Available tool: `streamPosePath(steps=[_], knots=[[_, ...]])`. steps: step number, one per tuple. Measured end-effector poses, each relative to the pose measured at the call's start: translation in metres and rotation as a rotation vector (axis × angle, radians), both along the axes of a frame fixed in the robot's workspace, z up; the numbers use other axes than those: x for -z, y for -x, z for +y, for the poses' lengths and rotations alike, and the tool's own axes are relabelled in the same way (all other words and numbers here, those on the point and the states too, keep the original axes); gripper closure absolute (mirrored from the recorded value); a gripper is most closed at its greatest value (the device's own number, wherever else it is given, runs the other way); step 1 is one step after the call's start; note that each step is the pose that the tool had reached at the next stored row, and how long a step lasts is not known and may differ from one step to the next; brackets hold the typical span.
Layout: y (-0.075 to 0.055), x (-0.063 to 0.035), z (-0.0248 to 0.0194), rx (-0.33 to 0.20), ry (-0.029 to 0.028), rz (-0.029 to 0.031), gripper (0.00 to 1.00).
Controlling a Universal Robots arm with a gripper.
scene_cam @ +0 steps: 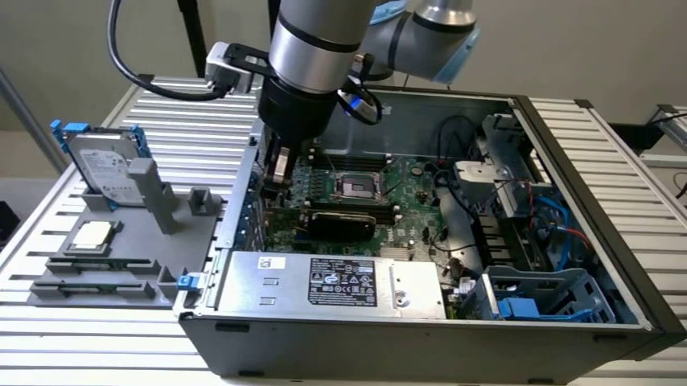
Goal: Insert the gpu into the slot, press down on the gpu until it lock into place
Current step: 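Press down on the gpu until it lock into place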
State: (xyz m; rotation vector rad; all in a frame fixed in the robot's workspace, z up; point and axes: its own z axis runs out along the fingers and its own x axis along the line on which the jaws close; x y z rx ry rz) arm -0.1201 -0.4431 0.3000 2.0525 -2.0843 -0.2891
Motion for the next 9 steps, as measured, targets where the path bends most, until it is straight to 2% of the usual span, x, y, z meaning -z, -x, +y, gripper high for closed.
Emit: streamPosePath(steps=[2, 6, 9], knots=[[-0.0039, -0.0010, -0.0008, 0.000, 0.0018, 0.0043, 0.89], [-0.0059, -0.0004, -0.0059, 0.000, 0.0070, 0.0044, 0.89], [-0.0059, 0.0020, -0.0063, 0.002, 0.0080, 0.0043, 0.89]])
